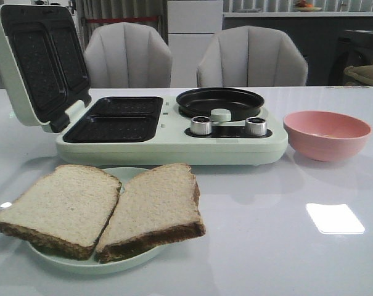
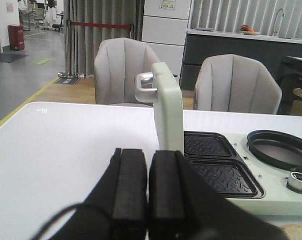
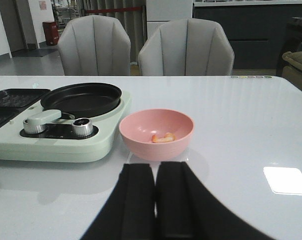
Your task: Make breakfast with bread and shrimp
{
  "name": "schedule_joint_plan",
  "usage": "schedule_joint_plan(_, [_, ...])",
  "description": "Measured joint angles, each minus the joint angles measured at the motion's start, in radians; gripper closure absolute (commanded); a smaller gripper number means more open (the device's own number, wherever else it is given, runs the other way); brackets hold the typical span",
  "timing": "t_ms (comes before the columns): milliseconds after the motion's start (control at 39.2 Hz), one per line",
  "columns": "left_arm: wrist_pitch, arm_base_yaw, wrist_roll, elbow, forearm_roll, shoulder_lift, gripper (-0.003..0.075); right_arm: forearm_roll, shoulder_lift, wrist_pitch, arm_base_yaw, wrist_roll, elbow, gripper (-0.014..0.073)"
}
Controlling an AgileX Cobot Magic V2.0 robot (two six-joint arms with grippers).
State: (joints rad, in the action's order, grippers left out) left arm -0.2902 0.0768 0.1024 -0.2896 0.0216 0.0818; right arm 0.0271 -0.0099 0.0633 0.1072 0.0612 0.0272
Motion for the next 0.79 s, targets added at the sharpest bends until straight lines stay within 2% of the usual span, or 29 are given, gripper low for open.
schedule_joint_plan(102, [0.000, 0.000, 0.000, 0.002, -0.003, 0.001, 0.0535, 0.000, 0.000, 0.000, 0.000, 0.000, 0.000, 0.0430])
schedule_joint_plan(280, [-0.002, 0.000, 0.000, 0.003, -0.022, 0.001, 0.0239, 0.000, 0.000, 0.000, 0.000, 0.000, 0.000, 0.0430])
schedule_joint_plan(331, [-0.002, 0.000, 0.000, 0.003, -0.029, 0.002, 0.0181, 0.000, 0.000, 0.000, 0.000, 0.000, 0.000, 0.0430])
schedule_joint_plan(382, [-0.002, 0.000, 0.000, 0.003, -0.040, 0.004, 0.0159, 0.000, 0.000, 0.000, 0.000, 0.000, 0.000, 0.0430])
schedule_joint_plan(561, [-0.076, 0.032, -0.004, -0.035, -0.132, 0.065, 0.0158, 0.000, 0.000, 0.000, 0.000, -0.002, 0.000, 0.0430])
schedule_joint_plan(790, [-0.163, 0.172, -0.069, -0.156, -0.266, 0.231, 0.0158, 0.000, 0.000, 0.000, 0.000, -0.002, 0.000, 0.0430])
